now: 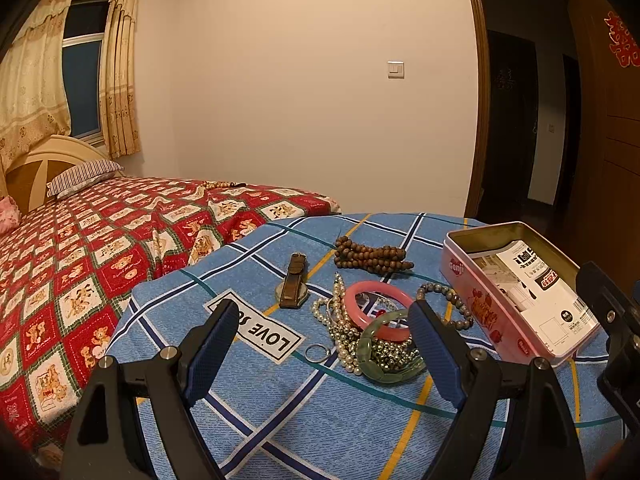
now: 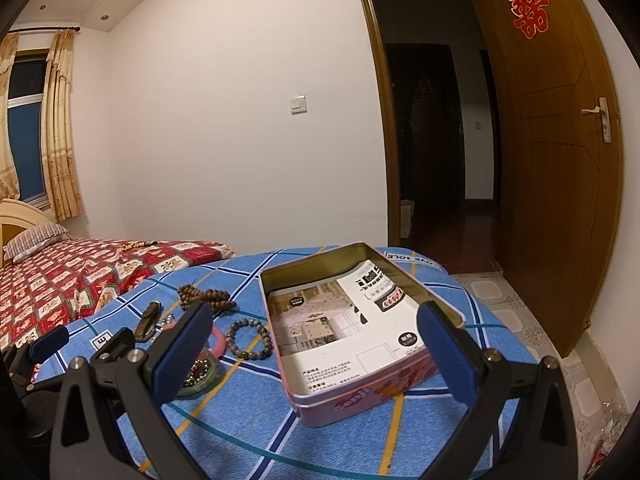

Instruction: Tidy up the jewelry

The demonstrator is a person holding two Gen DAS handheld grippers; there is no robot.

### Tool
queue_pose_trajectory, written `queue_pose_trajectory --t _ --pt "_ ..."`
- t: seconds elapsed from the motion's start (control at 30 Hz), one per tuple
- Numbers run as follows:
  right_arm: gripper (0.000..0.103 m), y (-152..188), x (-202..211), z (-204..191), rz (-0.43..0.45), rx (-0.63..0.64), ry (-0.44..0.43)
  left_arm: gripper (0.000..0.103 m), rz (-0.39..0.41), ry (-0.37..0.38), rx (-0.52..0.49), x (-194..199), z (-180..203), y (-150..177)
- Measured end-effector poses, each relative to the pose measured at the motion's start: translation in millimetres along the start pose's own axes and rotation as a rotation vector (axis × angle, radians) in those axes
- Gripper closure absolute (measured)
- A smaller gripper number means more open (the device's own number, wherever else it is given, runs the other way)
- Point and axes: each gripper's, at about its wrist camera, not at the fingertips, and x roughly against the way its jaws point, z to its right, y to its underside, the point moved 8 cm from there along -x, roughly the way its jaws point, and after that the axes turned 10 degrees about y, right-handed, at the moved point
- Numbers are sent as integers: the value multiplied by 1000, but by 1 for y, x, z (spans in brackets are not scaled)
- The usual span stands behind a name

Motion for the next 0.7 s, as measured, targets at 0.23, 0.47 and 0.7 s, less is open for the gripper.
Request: queue_pose_trajectory --t 0.23,0.47,0.7 --pt "0 0 0 1 1 0 0 17 0 2 2 0 0 0" --pt "0 2 -2 2 -13 -9 2 17 6 11 41 2 -6 -2" --pt "0 9 -12 3 -85 -37 -30 17 52 -40 -8 13 -30 -13"
